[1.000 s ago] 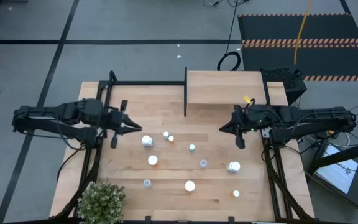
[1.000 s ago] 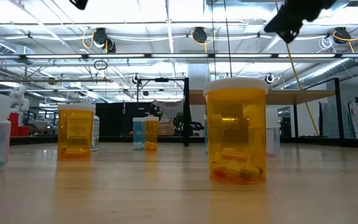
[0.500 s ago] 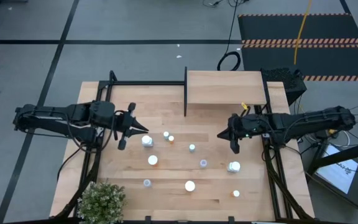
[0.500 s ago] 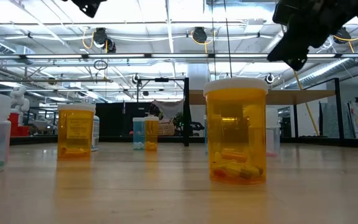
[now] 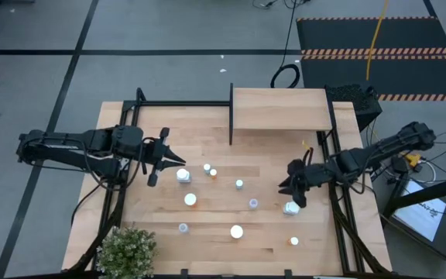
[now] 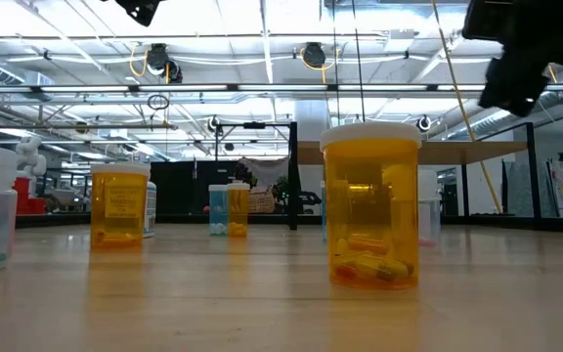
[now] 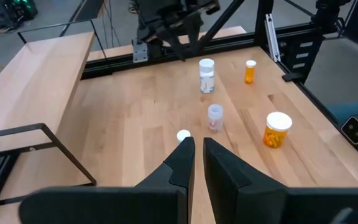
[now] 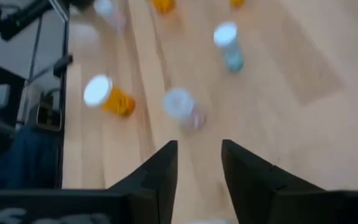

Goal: Pick and place medicine bottles onto shelf by color
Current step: Put the bottom white pill bottle on the shelf

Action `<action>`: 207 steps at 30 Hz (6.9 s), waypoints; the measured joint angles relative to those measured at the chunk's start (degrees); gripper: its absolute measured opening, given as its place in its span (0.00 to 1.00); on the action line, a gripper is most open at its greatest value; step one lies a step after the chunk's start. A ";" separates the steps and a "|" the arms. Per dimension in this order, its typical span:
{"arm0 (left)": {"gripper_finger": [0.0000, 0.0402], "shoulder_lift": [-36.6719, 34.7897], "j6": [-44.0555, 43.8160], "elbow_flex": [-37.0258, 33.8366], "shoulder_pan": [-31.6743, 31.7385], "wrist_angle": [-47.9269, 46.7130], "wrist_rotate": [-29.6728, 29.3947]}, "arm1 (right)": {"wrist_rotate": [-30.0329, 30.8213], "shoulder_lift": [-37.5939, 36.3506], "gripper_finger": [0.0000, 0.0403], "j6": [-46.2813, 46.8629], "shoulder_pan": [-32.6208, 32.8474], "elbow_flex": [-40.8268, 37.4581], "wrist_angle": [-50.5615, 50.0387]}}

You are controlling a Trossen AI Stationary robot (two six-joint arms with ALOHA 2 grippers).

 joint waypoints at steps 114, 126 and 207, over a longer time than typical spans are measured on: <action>0.09 -0.01 1.35 0.00 1.40 2.71 -2.51 | -3.38 18.32 0.43 -6.29 7.99 10.13 -23.69; 0.09 -0.02 1.13 0.00 1.40 2.71 -2.52 | -3.28 18.32 0.43 -23.08 0.35 19.24 -32.19; 0.09 0.00 5.63 -0.02 8.22 5.95 -2.50 | -9.40 32.33 0.45 -99.31 -73.39 56.24 -28.14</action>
